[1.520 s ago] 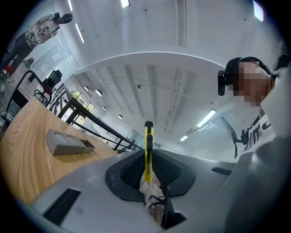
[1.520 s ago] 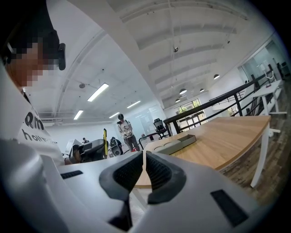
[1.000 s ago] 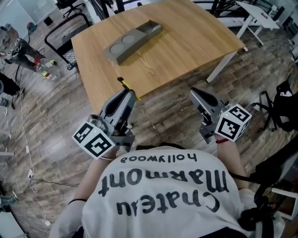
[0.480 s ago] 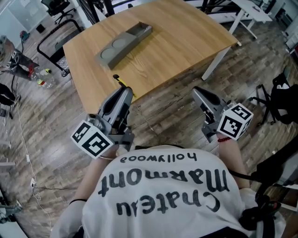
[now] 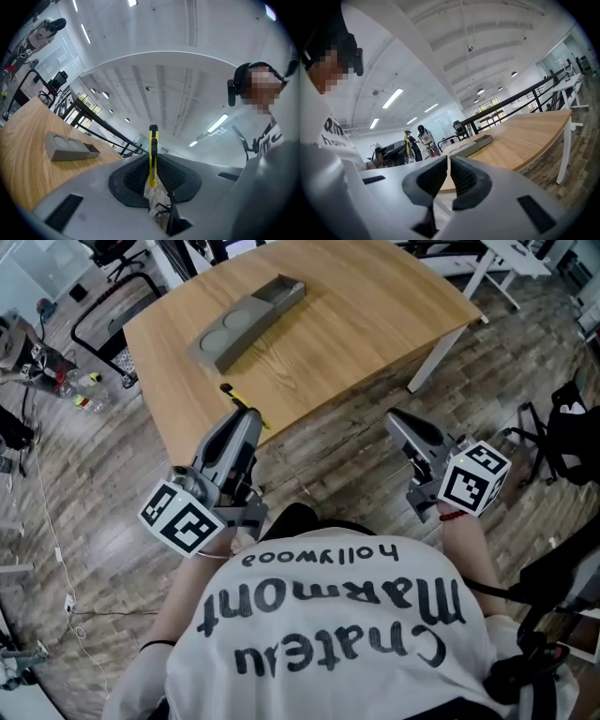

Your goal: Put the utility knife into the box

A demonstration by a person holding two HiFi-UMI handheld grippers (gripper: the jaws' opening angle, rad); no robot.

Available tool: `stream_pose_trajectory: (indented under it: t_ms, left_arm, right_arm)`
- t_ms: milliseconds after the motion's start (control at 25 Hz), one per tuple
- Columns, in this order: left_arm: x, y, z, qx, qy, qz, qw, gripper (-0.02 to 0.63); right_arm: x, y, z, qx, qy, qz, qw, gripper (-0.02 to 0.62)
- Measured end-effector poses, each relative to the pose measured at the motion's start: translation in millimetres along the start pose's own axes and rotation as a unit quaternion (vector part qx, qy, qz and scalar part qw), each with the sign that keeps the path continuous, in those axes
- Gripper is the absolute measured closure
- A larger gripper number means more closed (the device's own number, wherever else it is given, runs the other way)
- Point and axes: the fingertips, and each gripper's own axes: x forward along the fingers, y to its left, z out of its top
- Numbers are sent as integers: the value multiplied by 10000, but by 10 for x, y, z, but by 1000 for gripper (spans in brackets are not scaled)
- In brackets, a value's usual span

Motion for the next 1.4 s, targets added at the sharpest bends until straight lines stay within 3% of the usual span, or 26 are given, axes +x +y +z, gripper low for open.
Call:
stream_pose_trajectory:
  t_ms: [360, 640, 800, 1400]
  left_arm:
    - [47, 188, -22, -93, 54, -2, 9999, 557]
    - [317, 375, -29, -225, 15, -368, 9991, 557]
    - [526, 326, 91, -102, -115, -581, 9982, 557]
    - [1133, 874, 177, -117, 164, -227, 9995, 557]
  right_arm:
    - [68, -80, -87, 93, 114, -117, 9998, 571]
    - [171, -196, -18, -70, 67, -343, 9994, 571]
    - [84, -316, 179, -168, -63, -526, 9985, 571]
    - [715, -866, 427, 117, 77, -253, 9996, 571]
